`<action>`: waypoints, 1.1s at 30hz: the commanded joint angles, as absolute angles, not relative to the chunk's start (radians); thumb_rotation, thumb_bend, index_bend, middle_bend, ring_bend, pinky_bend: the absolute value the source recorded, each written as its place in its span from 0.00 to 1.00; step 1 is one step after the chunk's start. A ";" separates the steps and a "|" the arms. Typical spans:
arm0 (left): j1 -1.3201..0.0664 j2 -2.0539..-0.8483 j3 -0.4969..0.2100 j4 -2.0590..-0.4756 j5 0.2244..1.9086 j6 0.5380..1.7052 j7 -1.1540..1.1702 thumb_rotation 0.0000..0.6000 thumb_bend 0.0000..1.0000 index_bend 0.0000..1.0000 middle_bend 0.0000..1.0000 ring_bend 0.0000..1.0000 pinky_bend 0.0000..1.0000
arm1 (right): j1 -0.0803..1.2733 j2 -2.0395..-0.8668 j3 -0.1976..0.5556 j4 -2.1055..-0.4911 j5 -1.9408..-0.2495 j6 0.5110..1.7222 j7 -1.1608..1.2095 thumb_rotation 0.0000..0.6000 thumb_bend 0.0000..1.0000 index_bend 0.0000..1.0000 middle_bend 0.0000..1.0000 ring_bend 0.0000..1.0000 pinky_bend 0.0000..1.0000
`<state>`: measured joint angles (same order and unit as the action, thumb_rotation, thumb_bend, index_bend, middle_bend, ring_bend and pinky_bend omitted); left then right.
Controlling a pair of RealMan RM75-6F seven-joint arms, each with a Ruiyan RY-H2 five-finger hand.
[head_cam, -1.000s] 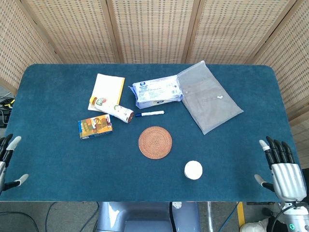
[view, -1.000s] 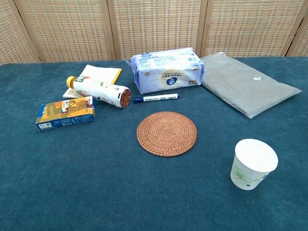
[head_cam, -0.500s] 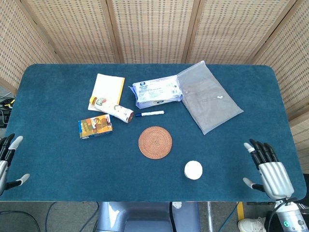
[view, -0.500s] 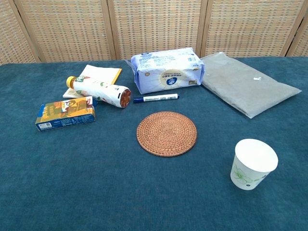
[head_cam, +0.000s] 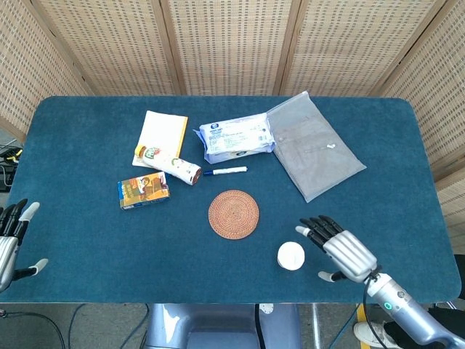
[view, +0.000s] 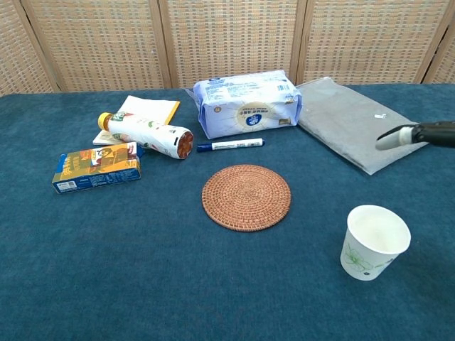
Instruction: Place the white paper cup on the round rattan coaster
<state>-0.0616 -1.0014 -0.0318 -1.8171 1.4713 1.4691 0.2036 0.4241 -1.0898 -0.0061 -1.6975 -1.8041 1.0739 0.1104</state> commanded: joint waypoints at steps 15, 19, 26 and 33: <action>-0.072 -0.998 -0.035 -1.812 1.450 1.452 0.190 1.00 0.00 0.00 0.00 0.00 0.00 | 0.568 -1.215 0.021 -1.707 -1.644 0.819 -0.101 1.00 0.00 0.14 0.11 0.04 0.09; -0.073 -0.996 -0.034 -1.811 1.450 1.451 0.185 1.00 0.00 0.00 0.00 0.00 0.00 | 0.583 -1.253 0.029 -1.685 -1.611 0.811 -0.131 1.00 0.00 0.23 0.27 0.24 0.30; -0.075 -0.994 -0.034 -1.809 1.448 1.449 0.177 1.00 0.00 0.00 0.00 0.00 0.00 | 0.590 -1.309 0.039 -1.649 -1.602 0.856 -0.137 1.00 0.22 0.40 0.51 0.49 0.56; -0.079 -0.995 -0.032 -1.807 1.444 1.441 0.175 1.00 0.00 0.00 0.00 0.00 0.00 | 0.626 -1.314 0.092 -1.655 -1.563 0.872 -0.076 1.00 0.23 0.42 0.51 0.49 0.56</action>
<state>-0.0790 -0.9949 -0.0326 -1.8067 1.4440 1.4413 0.1751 0.6145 -1.3134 0.0769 -1.6537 -1.5760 0.8705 -0.0862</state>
